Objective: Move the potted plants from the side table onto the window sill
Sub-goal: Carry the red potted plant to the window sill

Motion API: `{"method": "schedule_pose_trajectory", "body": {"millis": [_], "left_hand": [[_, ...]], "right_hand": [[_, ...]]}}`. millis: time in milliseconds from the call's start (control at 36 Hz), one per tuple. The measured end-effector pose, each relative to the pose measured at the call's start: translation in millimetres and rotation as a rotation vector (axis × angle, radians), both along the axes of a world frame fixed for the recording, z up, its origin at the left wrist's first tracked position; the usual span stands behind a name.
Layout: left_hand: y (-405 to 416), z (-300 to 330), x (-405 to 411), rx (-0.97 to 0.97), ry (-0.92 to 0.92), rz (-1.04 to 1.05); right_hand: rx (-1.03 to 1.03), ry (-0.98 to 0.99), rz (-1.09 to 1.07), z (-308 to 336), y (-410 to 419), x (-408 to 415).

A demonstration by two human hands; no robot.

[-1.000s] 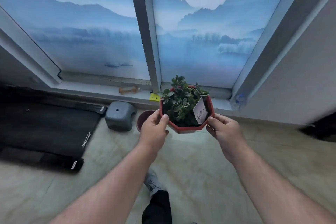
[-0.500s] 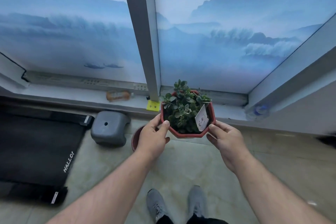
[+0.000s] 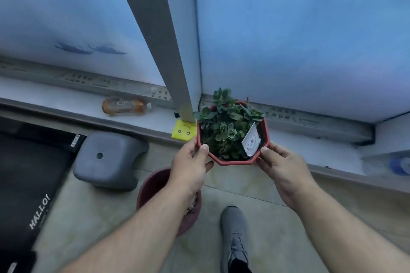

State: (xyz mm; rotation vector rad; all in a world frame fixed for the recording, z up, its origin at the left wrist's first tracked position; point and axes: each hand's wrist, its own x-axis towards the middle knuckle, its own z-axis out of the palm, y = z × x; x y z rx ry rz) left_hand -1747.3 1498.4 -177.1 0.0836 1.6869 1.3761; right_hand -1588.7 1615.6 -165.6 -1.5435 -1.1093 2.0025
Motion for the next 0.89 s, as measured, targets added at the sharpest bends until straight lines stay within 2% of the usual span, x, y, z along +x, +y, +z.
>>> {"method": "schedule_pose_trajectory", "body": {"millis": [139, 361, 611, 889], "left_hand": [[31.2, -72.8, -12.9, -0.022, -0.016, 0.026], [59.2, -143.0, -30.2, -0.064, -0.019, 0.059], [73.5, -183.0, -48.0, -0.091, -0.032, 0.087], [72.5, -205.3, -56.9, -0.13, -0.054, 0.077]], "right_hand": [[-0.004, -0.047, 0.054, -68.5, 35.9, -17.5], [-0.035, -0.107, 0.113, -143.2, 73.1, -42.4], [-0.072, -0.144, 0.124, -188.9, 86.1, -64.5], [-0.081, -0.173, 0.144, -200.4, 87.6, -76.4]]}}
